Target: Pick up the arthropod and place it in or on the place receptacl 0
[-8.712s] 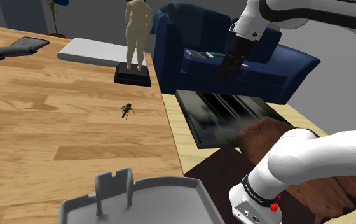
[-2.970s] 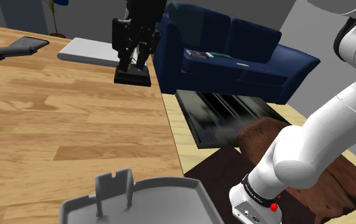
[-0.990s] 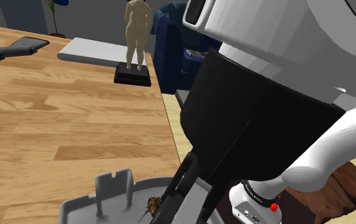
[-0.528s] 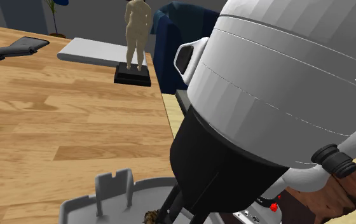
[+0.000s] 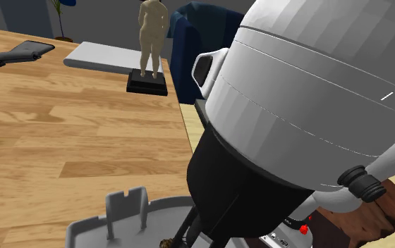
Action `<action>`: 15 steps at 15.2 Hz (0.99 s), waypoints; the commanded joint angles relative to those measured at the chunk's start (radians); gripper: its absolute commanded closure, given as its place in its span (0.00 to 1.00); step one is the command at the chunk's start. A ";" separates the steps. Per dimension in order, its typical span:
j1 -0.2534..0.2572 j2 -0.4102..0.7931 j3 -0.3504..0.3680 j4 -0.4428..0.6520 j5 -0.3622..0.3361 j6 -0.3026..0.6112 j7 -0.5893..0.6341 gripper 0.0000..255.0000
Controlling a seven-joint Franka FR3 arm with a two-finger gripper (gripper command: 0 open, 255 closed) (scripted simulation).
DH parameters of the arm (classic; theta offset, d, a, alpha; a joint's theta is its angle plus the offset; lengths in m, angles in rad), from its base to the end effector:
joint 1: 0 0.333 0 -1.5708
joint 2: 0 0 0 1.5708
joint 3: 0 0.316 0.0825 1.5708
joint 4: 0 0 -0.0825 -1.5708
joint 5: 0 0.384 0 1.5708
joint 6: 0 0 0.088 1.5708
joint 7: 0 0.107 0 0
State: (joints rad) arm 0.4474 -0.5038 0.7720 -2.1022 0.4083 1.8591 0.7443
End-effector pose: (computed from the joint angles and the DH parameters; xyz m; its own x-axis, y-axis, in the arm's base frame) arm 0.0785 0.4631 0.5658 0.9413 0.3317 0.0630 0.3374 -0.9309 -0.1400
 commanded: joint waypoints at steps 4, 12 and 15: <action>0.000 0.000 0.000 0.000 0.000 0.000 0.000 0.00; -0.002 -0.008 -0.043 0.112 -0.017 -0.124 0.006 0.00; -0.002 -0.008 -0.043 0.112 -0.017 -0.124 0.006 0.00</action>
State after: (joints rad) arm 0.4452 -0.5117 0.7290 -1.9904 0.3917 1.7351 0.7505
